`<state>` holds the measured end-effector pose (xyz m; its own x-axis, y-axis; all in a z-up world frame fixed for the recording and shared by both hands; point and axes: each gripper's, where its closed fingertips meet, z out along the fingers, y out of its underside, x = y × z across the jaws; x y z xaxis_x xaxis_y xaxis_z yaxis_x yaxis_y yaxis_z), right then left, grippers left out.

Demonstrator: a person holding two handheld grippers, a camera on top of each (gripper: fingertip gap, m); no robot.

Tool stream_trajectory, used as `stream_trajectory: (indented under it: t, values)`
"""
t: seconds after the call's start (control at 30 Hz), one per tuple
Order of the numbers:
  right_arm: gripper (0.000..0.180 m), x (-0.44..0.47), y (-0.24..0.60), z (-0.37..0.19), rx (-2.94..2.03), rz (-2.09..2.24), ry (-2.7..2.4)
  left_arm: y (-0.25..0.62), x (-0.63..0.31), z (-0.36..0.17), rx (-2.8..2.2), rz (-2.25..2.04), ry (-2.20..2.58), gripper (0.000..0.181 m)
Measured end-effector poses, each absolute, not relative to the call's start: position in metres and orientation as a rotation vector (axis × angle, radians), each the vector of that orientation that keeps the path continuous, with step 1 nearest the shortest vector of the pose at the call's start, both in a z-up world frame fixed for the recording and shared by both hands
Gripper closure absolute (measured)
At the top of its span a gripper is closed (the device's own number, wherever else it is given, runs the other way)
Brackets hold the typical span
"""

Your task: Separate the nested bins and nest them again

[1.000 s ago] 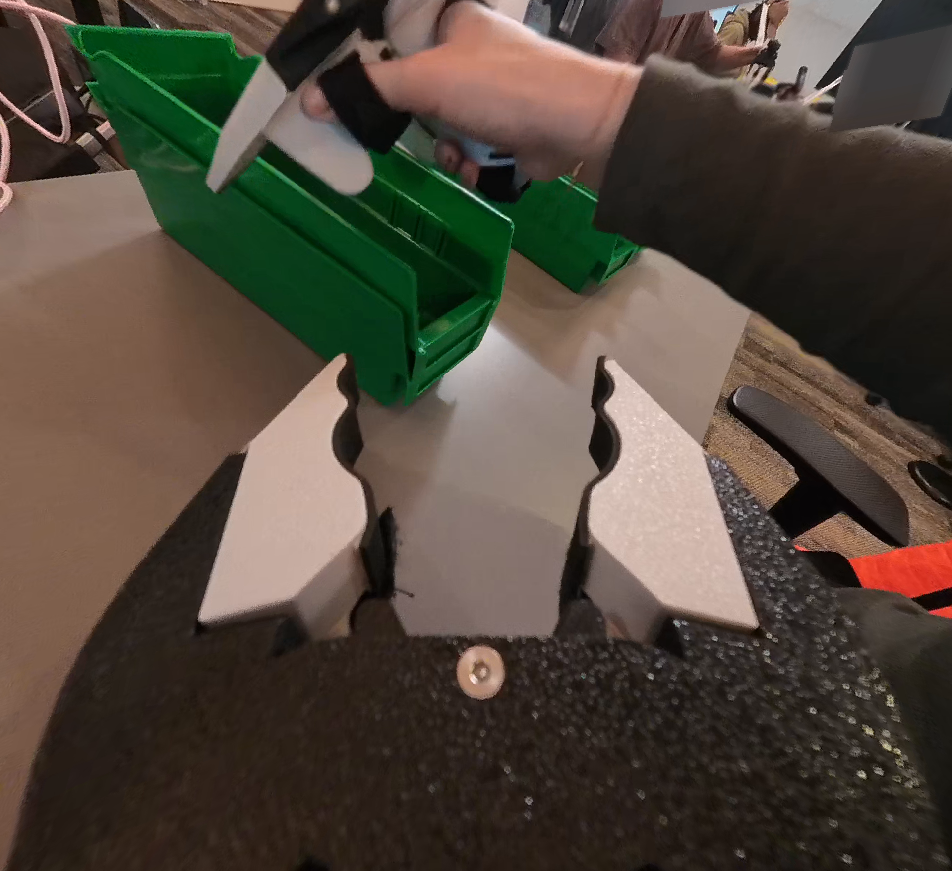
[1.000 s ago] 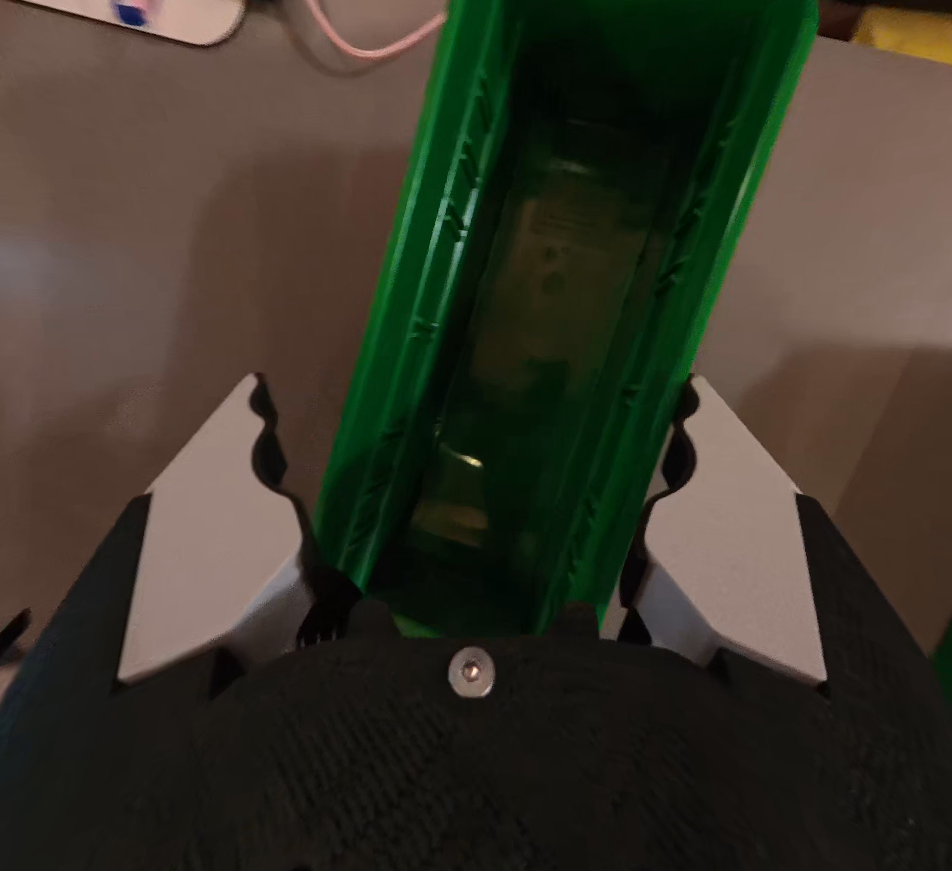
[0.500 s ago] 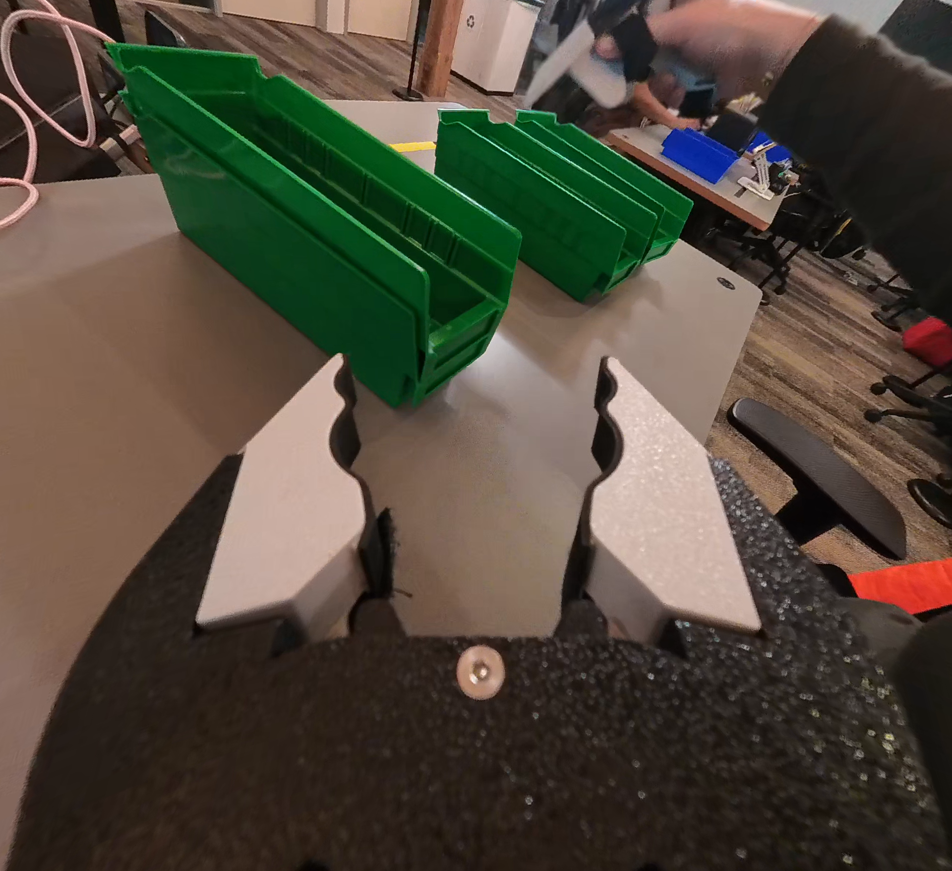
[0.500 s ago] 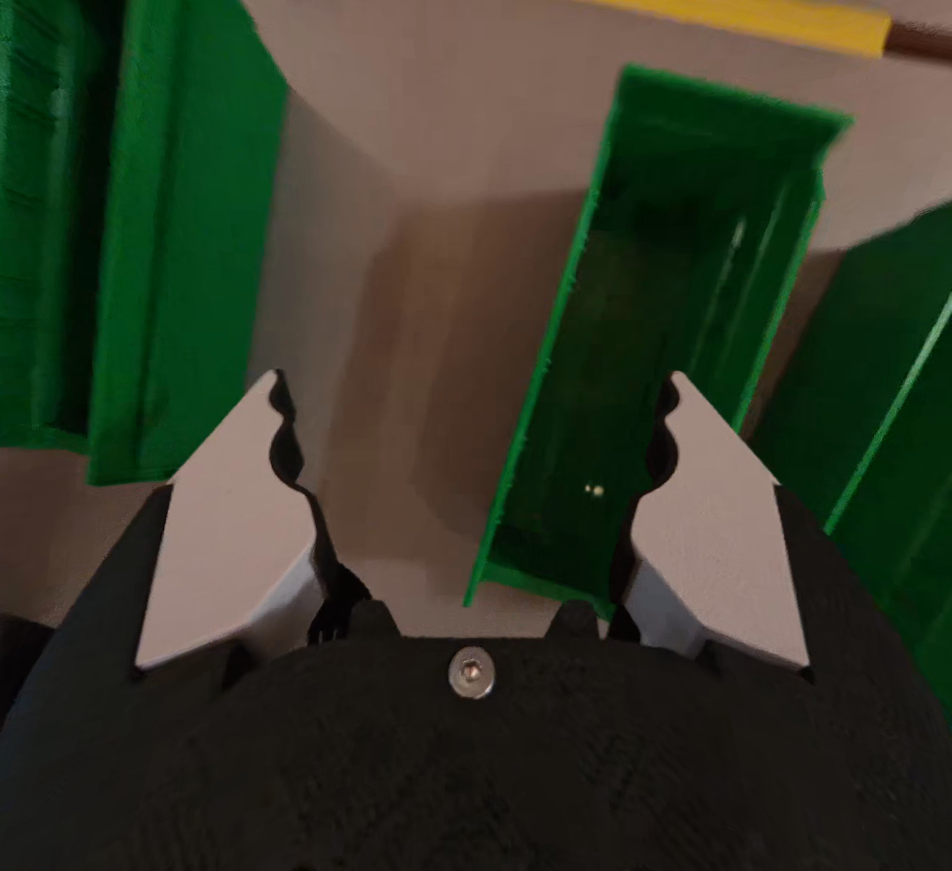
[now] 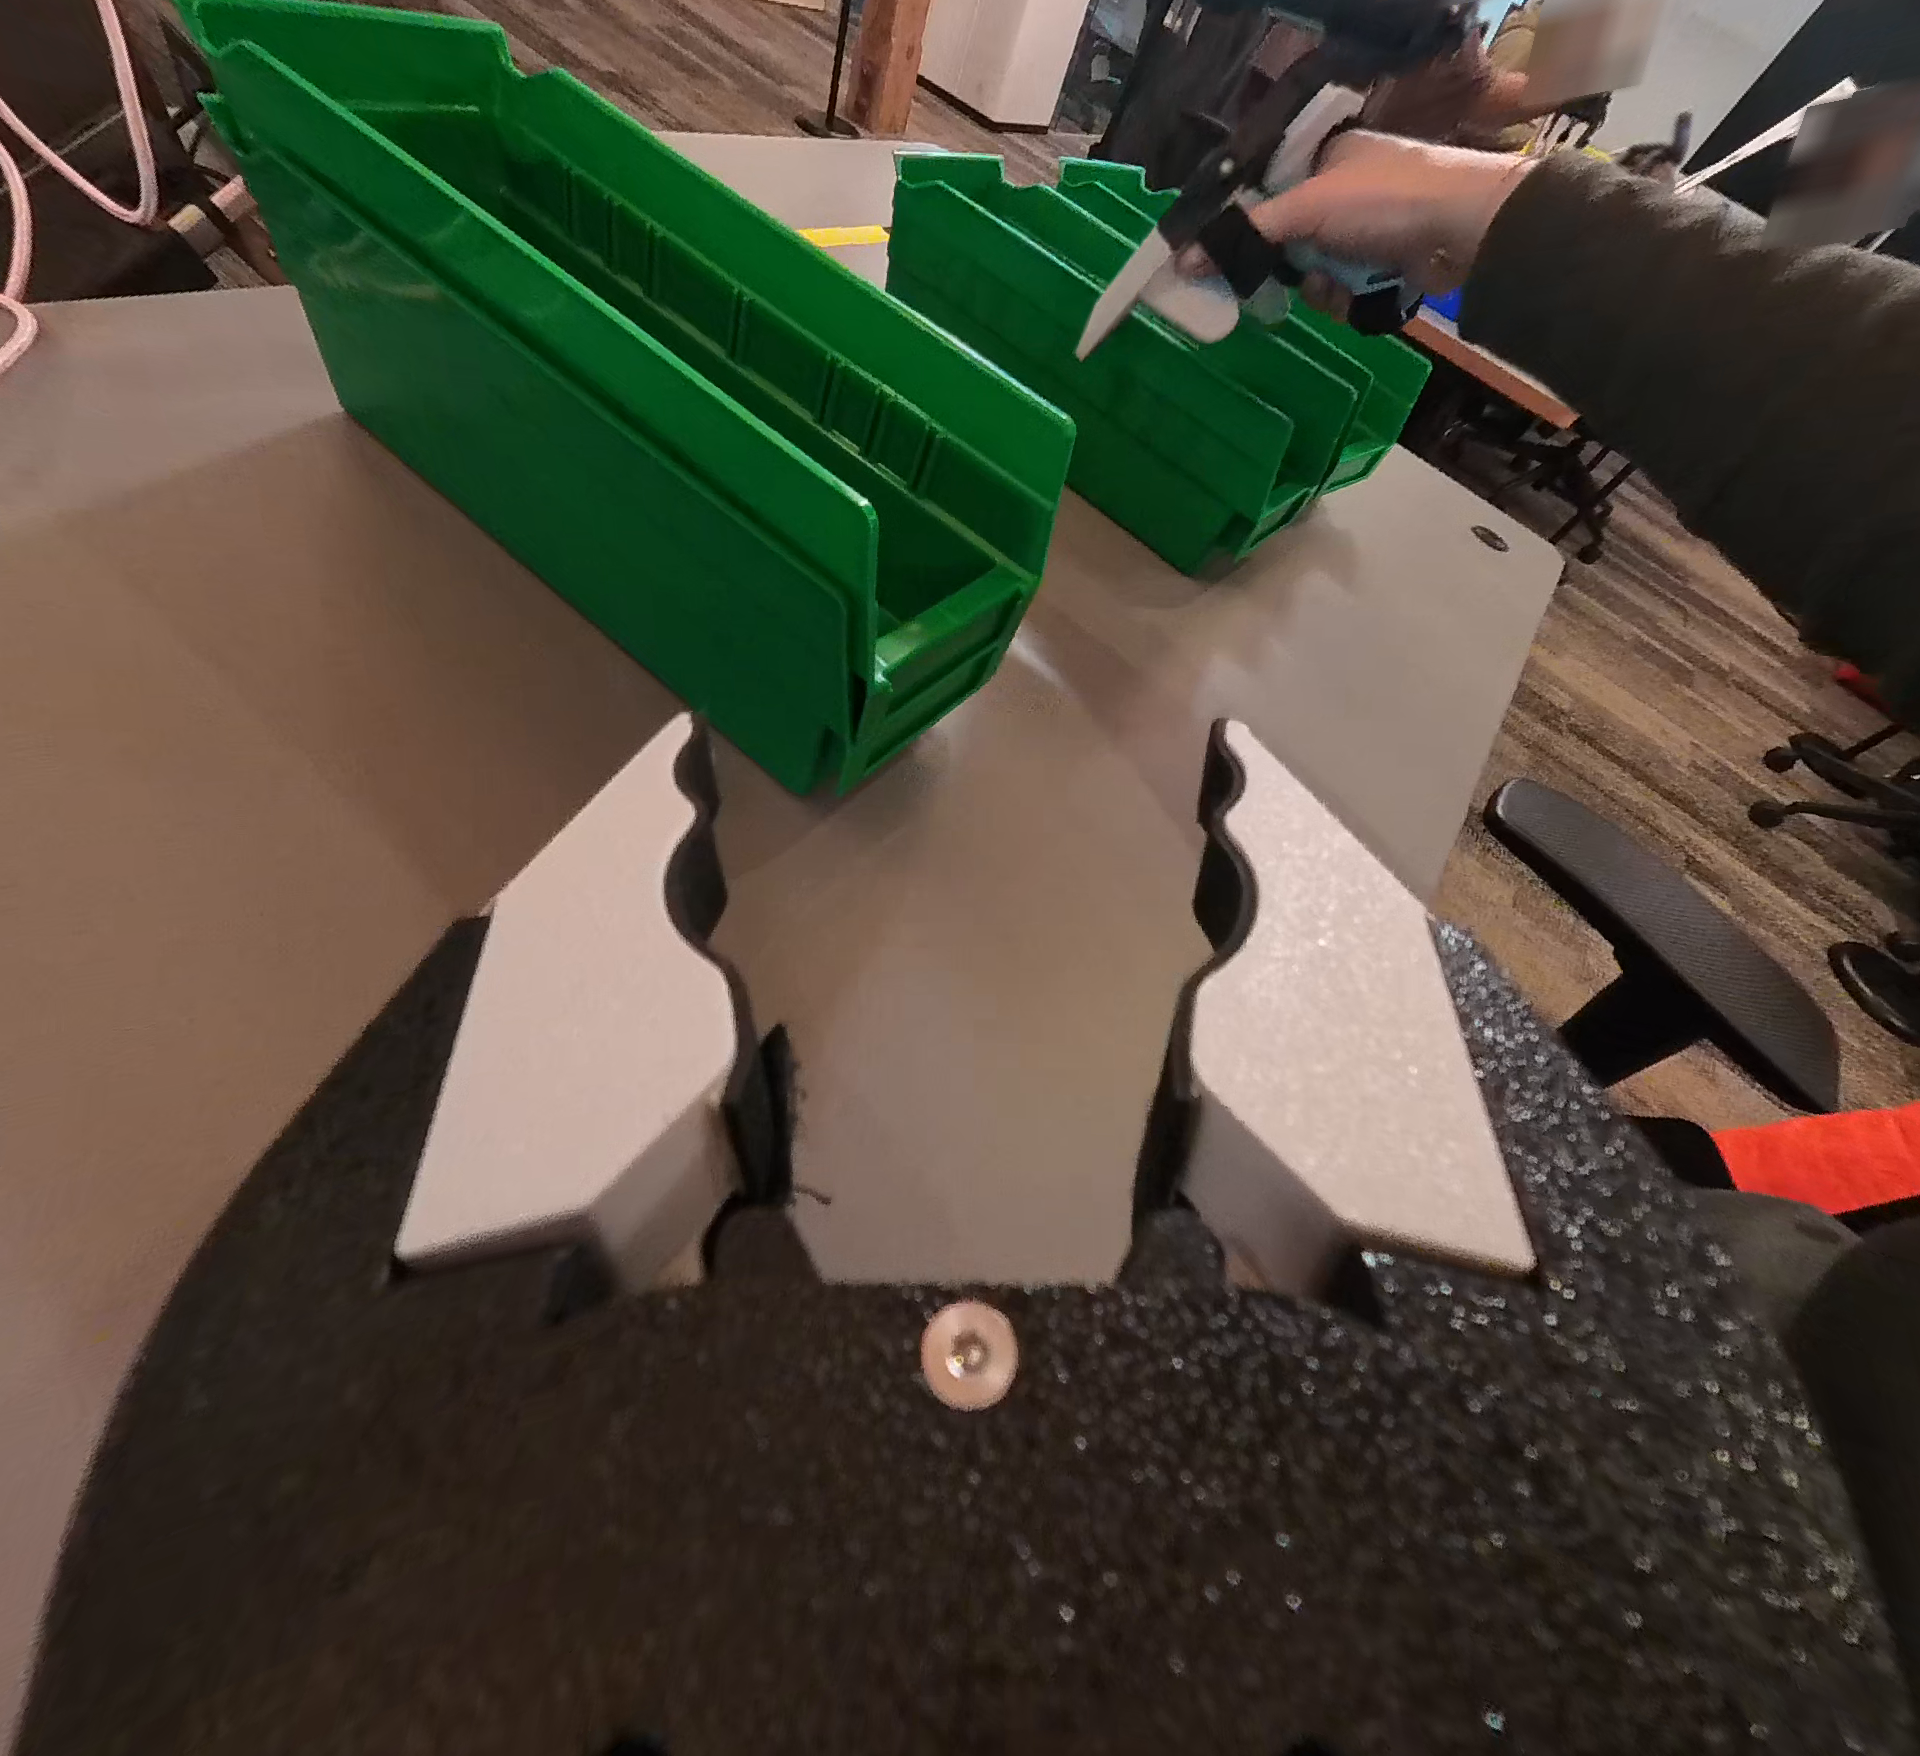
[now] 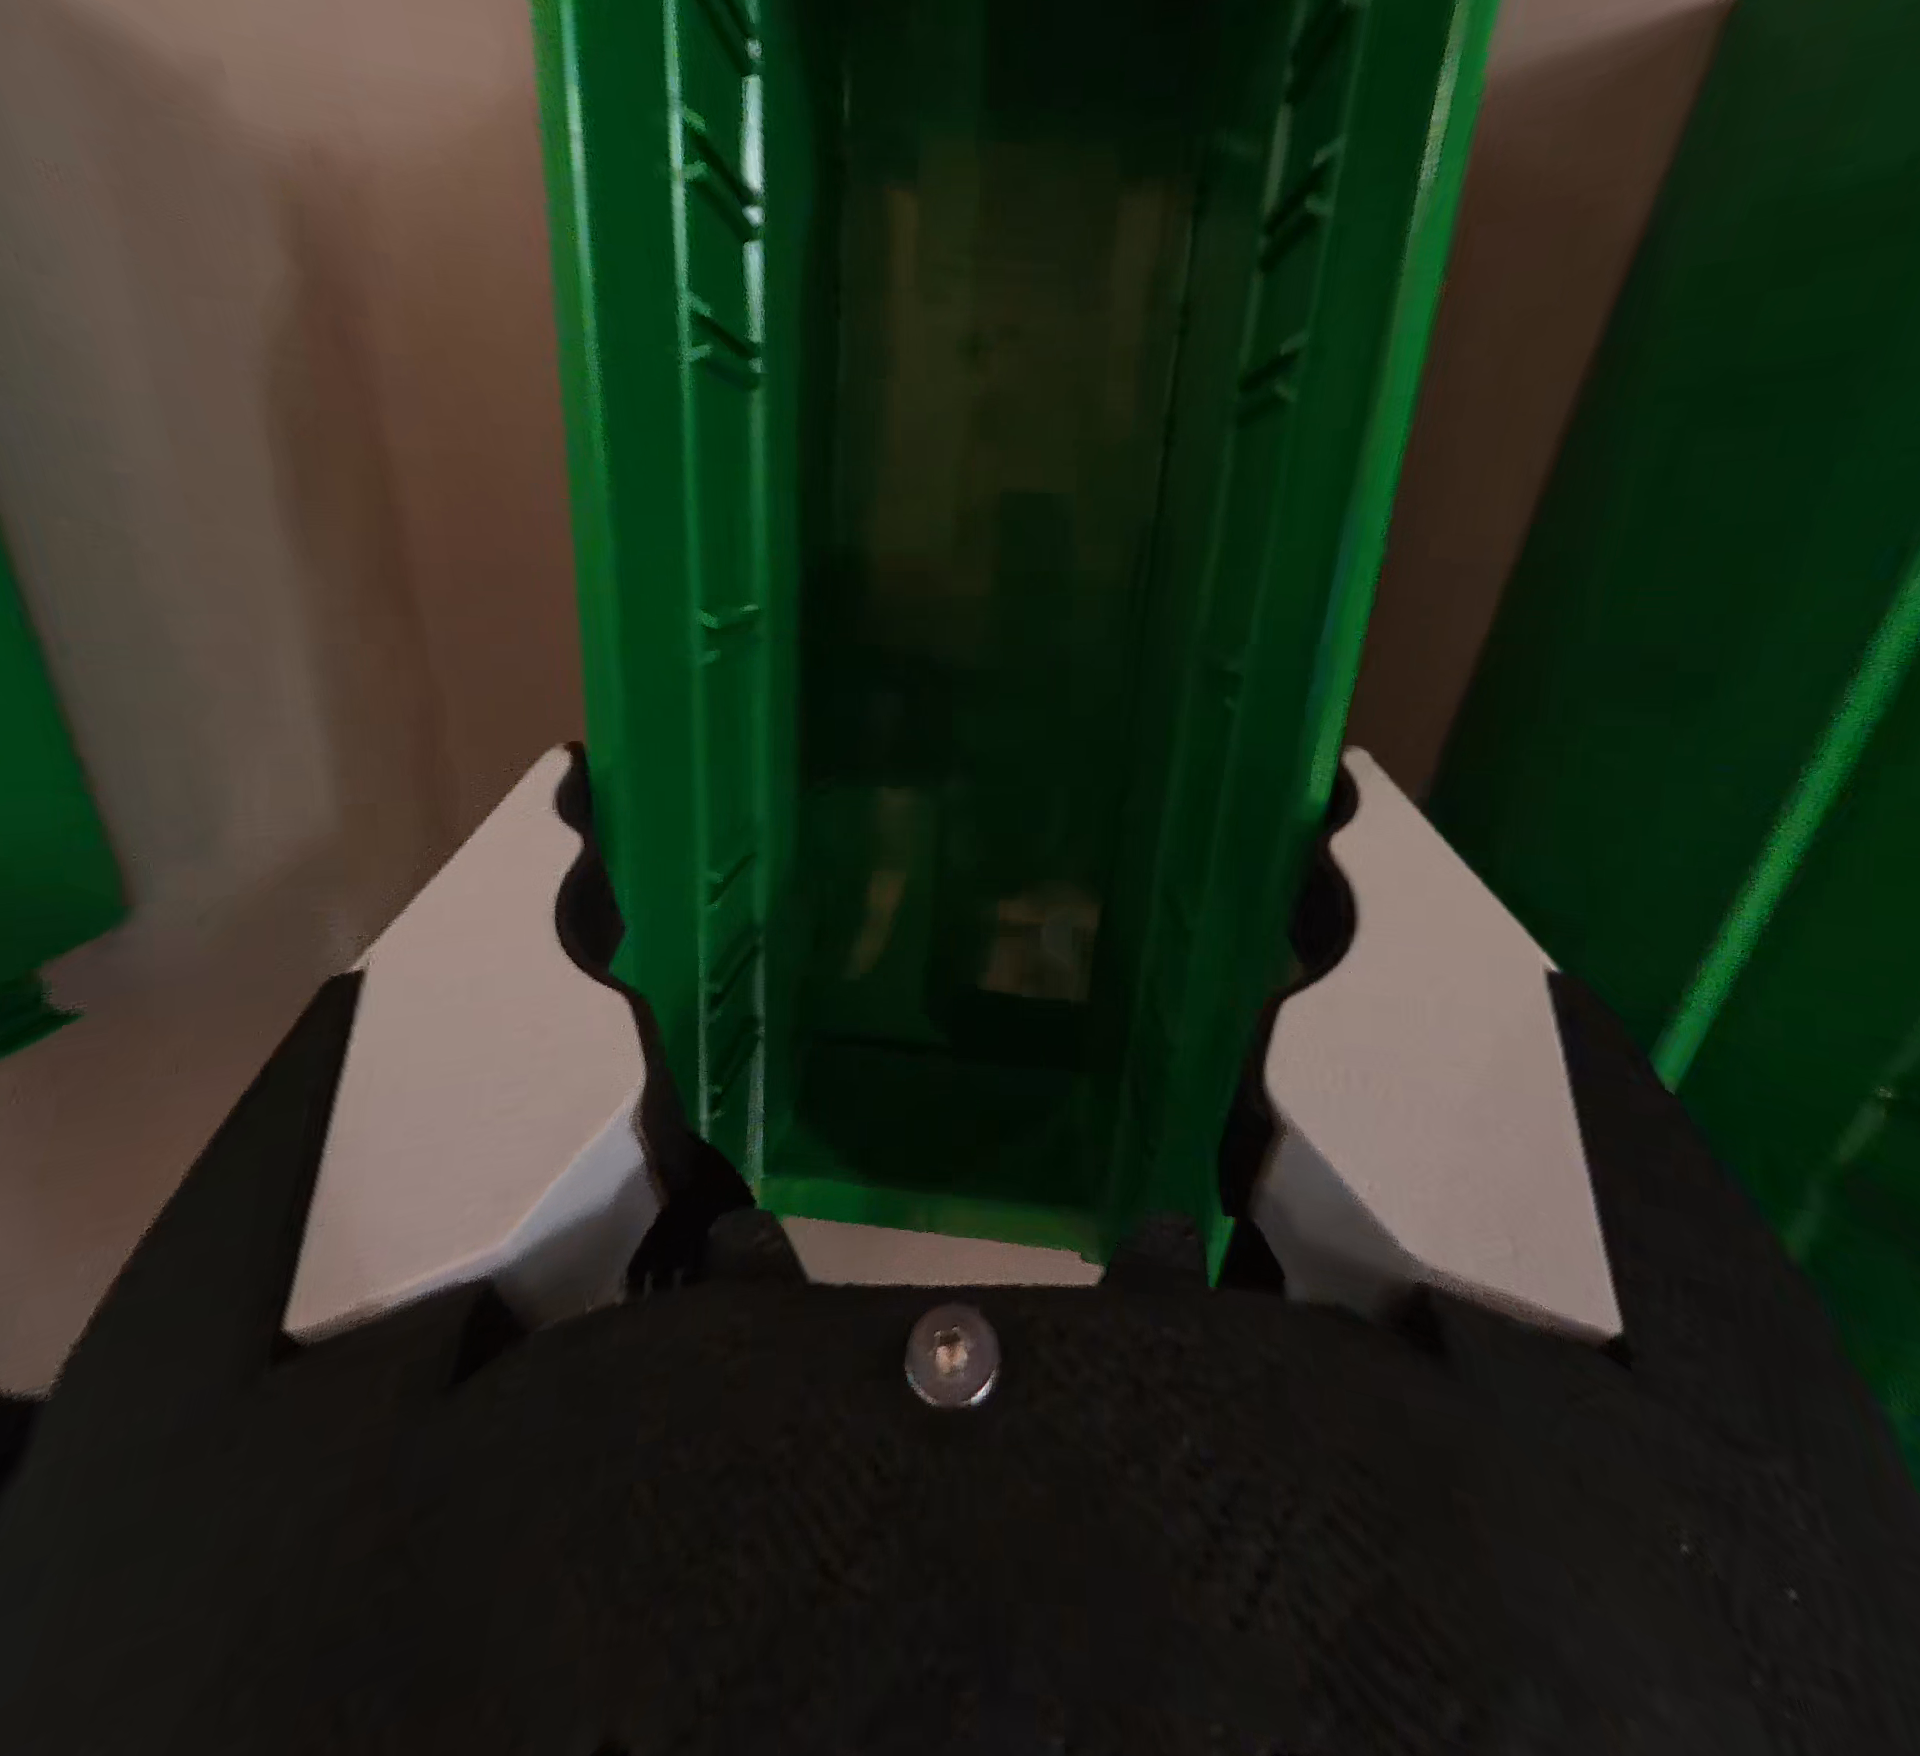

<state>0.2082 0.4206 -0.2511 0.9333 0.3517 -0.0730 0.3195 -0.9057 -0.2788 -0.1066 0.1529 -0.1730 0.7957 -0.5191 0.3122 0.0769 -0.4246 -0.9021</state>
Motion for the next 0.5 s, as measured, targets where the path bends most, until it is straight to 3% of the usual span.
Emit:
stream_trajectory:
  t: [0.23,0.5]
  values:
    - [0.078,0.202,0.414,-0.243,-2.866,0.199,-0.442,0.154,-0.107,-0.176,-1.913,-0.699,0.331,0.089]
    - [0.084,0.138,0.406,-0.148,-2.770,0.318,-0.387,0.157,-0.110,-0.180,-1.922,-0.714,0.315,0.089]
